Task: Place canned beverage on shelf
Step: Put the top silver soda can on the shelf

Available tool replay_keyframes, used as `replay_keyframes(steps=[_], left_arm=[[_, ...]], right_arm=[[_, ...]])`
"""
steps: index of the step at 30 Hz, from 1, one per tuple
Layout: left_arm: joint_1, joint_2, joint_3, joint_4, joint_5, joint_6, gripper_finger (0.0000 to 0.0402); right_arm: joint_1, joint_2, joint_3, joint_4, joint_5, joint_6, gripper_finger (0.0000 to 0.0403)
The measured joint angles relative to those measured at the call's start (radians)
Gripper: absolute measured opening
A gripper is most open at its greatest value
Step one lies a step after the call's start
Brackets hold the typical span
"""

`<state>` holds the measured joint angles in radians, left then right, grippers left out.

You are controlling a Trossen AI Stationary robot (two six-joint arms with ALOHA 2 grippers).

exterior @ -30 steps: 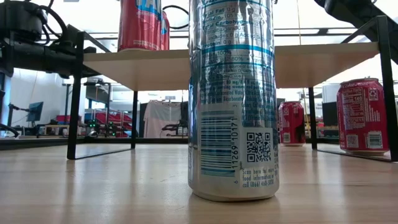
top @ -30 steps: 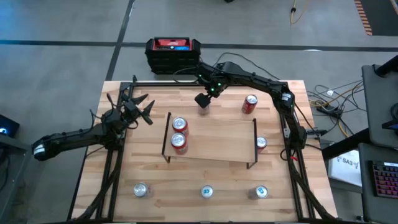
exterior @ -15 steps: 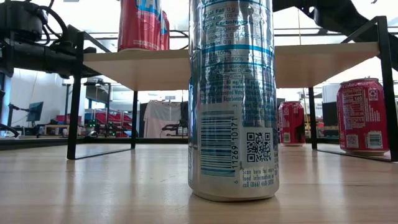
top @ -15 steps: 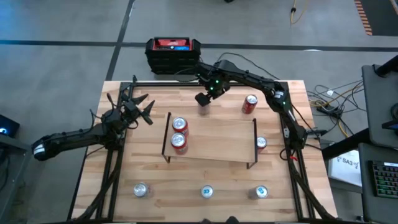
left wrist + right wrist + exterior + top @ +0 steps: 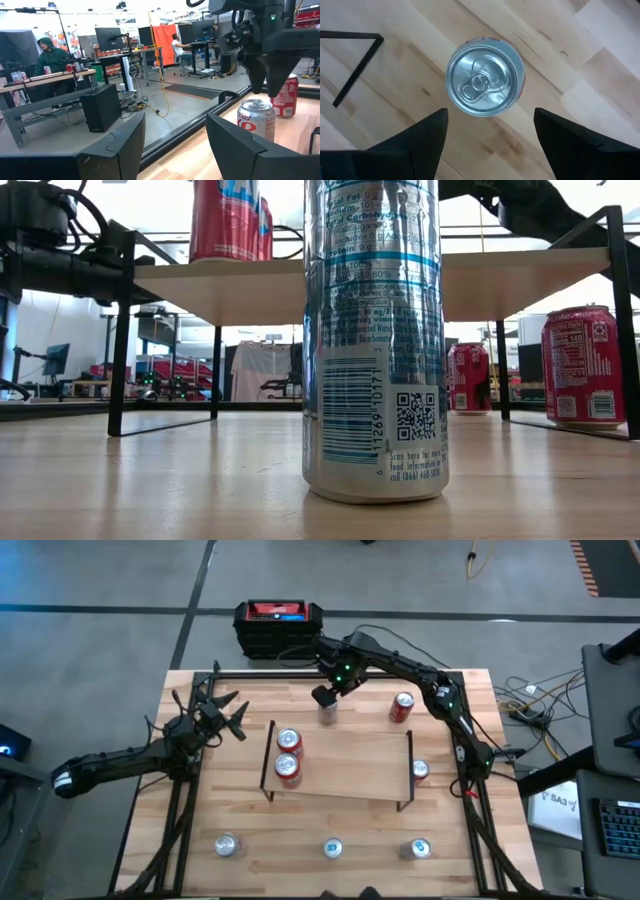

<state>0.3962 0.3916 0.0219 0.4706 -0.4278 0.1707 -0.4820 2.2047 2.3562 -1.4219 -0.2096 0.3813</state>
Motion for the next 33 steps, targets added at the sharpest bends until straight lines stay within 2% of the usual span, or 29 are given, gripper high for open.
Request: replay_keyframes(steps=[7,19,29,33], left_arm=[[0.0,0.0,0.0,0.0,0.0,0.0,0.0195],[0.0,0.0,0.0,0.0,0.0,0.0,0.0195],[0.0,0.0,0.0,0.0,0.0,0.0,0.0195],[0.0,0.0,0.0,0.0,0.0,0.0,0.0195]], right_arm=[[0.027,0.002,0.0,0.098,0.019,-0.039,0.0286],[0.032,0.021,-0.002,0.109,0.132,-0.042,0.0286],[0.039,0.009,-0.001,0.113,0.105,-0.042,0.0286],[0.039,-0.007,-0.001,0.106,0.135,-0.042,0.0286]])
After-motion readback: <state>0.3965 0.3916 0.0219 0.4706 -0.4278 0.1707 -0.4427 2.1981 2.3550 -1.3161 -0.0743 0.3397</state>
